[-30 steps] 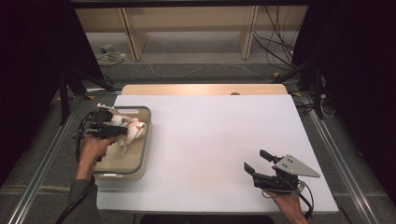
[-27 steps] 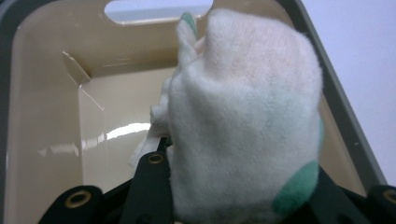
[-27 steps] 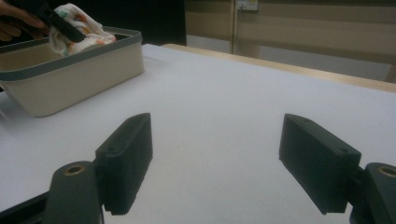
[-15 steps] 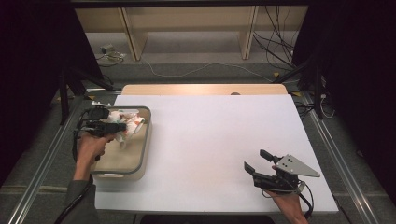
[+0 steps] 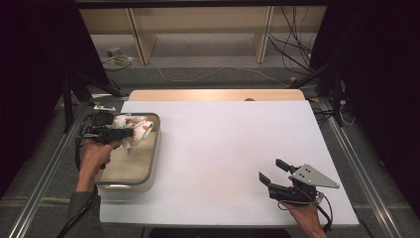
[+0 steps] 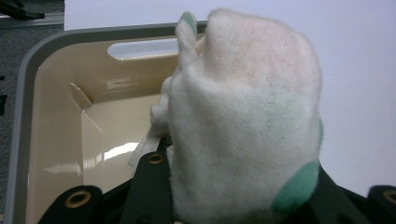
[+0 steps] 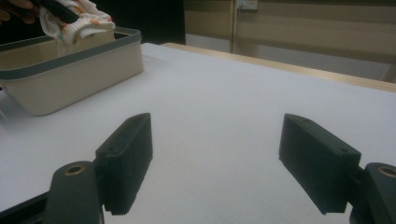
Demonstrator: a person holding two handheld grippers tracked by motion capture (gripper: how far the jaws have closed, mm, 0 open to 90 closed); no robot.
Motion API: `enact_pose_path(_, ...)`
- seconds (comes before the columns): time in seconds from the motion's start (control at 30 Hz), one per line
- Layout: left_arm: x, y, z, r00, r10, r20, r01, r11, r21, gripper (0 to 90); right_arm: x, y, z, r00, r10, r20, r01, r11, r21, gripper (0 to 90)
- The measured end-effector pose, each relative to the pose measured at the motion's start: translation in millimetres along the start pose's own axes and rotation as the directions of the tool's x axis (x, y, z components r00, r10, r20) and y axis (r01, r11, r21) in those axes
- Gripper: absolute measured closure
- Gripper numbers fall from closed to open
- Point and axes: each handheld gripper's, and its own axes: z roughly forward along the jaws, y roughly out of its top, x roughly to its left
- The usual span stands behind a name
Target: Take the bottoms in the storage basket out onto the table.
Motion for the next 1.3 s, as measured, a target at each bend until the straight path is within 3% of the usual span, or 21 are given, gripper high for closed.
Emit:
enact_pose_path(0.63, -10.9, 7.2, -16.3, 0.9991, 0.018, 0.038, -0.015, 0.9978, -0.064, 67.2, -0.4, -0.2, 0.3, 1.0, 0.007, -0.002, -0.007, 1.0, 0.0, 26.7)
enact_pose_path(0.87, -14.3, 9.5, -21.5, 0.997, 0.013, 0.077, -0.006, 0.9958, -0.091, 67.2, -0.5, -0.3, 0.5, 1.0, 0.007, -0.002, -0.007, 1.0, 0.0, 26.8)
enact_pose_path(1.3, -26.2, 14.2, -30.2, 0.9855, 0.017, 0.169, 0.007, 0.99, -0.141, 67.2, -0.3, -0.1, -0.1, 1.0, 0.004, 0.001, -0.004, 1.0, 0.0, 26.8)
